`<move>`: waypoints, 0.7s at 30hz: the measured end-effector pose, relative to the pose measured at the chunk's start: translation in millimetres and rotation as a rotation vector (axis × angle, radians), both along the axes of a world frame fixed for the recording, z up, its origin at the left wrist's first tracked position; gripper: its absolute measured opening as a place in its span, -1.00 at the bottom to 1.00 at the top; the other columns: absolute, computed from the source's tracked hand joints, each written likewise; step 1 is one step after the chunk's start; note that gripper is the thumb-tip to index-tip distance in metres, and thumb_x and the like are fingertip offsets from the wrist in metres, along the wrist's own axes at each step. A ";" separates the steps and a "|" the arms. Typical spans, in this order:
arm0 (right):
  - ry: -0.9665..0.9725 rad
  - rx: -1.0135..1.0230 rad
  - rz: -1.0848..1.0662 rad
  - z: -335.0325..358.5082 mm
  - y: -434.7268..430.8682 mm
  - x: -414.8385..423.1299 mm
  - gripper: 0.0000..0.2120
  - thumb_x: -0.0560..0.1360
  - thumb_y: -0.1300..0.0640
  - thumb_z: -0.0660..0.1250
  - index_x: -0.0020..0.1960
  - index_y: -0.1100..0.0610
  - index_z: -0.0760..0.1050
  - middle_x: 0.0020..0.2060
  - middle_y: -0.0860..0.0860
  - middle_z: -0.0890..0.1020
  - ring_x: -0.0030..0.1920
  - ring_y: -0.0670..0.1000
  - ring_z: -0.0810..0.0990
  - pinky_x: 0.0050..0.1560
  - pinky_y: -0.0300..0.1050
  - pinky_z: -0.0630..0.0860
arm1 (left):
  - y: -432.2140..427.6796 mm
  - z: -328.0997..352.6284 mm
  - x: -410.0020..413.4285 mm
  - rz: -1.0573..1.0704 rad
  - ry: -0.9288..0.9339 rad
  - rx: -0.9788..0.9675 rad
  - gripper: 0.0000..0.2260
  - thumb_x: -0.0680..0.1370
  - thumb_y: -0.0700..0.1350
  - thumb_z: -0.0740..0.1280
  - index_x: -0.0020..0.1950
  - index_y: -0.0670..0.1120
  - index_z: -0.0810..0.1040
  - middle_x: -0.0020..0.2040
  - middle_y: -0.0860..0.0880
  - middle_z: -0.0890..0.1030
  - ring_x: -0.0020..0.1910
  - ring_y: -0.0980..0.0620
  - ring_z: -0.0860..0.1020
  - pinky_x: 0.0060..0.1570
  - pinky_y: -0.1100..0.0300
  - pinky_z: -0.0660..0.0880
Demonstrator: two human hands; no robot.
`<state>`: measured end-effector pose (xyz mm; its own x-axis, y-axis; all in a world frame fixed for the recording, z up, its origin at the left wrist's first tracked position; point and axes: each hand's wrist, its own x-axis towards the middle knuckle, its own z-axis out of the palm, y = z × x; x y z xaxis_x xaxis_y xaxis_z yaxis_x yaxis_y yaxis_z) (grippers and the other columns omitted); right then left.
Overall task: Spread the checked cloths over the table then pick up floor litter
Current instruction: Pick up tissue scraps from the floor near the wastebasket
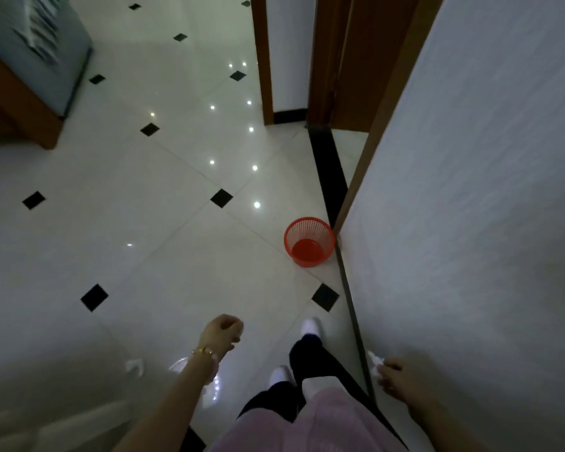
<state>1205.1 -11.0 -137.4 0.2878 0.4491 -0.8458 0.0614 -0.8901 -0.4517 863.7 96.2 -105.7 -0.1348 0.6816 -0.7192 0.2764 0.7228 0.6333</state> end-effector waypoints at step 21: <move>0.241 -0.067 -0.270 -153.1 394.2 19.5 -0.92 0.52 0.35 0.25 -0.12 0.30 0.50 -0.27 0.18 0.58 -0.26 0.04 0.56 -0.35 -0.25 0.58 | 326.6 -189.3 188.0 0.294 -0.200 -0.265 -0.88 0.52 -0.20 0.35 0.00 -0.21 0.49 -0.03 -0.24 0.58 -0.14 -0.10 0.54 -0.12 0.08 0.54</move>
<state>1224.6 383.1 -290.5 0.1775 0.3254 -0.9288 -0.2807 -0.8878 -0.3646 1051.7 422.8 -295.1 -0.1354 0.4237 -0.8956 -0.0745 0.8970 0.4357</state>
